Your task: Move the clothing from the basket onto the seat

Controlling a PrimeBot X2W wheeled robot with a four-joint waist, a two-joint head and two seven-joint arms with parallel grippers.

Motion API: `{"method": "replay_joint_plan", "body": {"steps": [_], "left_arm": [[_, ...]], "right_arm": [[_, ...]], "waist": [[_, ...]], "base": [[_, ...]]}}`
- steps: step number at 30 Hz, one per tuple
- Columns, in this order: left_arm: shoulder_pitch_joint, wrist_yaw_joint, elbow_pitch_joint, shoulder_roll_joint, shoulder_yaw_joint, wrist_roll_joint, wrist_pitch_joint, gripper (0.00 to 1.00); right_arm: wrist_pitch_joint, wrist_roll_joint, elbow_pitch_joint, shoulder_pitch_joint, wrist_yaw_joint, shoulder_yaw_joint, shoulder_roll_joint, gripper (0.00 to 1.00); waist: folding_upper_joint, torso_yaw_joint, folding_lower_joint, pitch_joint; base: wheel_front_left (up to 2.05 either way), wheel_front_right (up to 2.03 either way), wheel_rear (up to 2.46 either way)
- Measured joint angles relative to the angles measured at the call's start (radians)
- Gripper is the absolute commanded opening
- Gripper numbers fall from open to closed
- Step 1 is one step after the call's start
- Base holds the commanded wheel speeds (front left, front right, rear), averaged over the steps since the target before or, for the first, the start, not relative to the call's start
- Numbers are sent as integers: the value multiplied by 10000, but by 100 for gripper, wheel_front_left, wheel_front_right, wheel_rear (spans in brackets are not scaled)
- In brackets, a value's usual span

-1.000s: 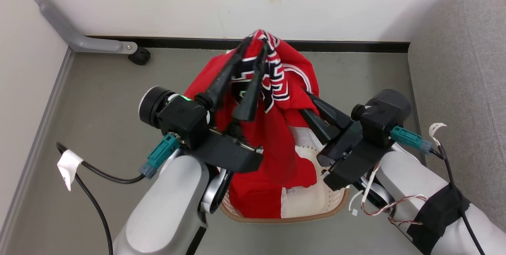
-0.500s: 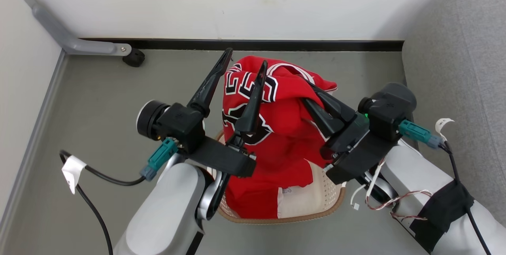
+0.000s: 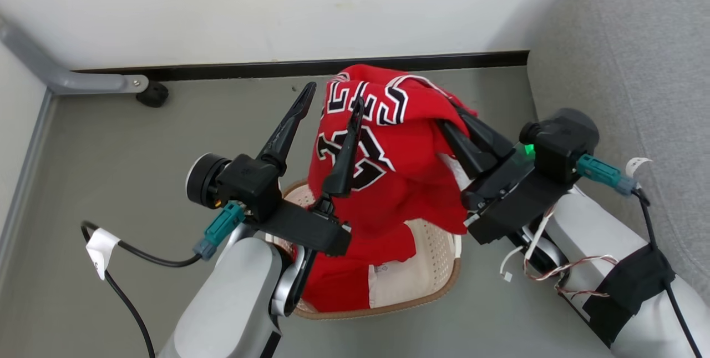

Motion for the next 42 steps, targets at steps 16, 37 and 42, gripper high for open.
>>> {"method": "replay_joint_plan", "body": {"steps": [16,37,42], "left_arm": [[807,-249,86,15,-19,387,0,100],[1216,-675,-21,-8,-719,545,0,100],[1220,-696,21,-8,-861,548,0,100]], "right_arm": [[0,94,163,21,0,-734,-46,0],[0,96,566,19,0,-1546,-148,0],[0,96,658,25,0,-1793,-173,0]], "waist": [[0,-1106,0,-73],[-1,-3048,-1,-383],[0,-3597,-1,-476]], "base": [[0,0,0],[0,0,0],[0,0,0]]}}
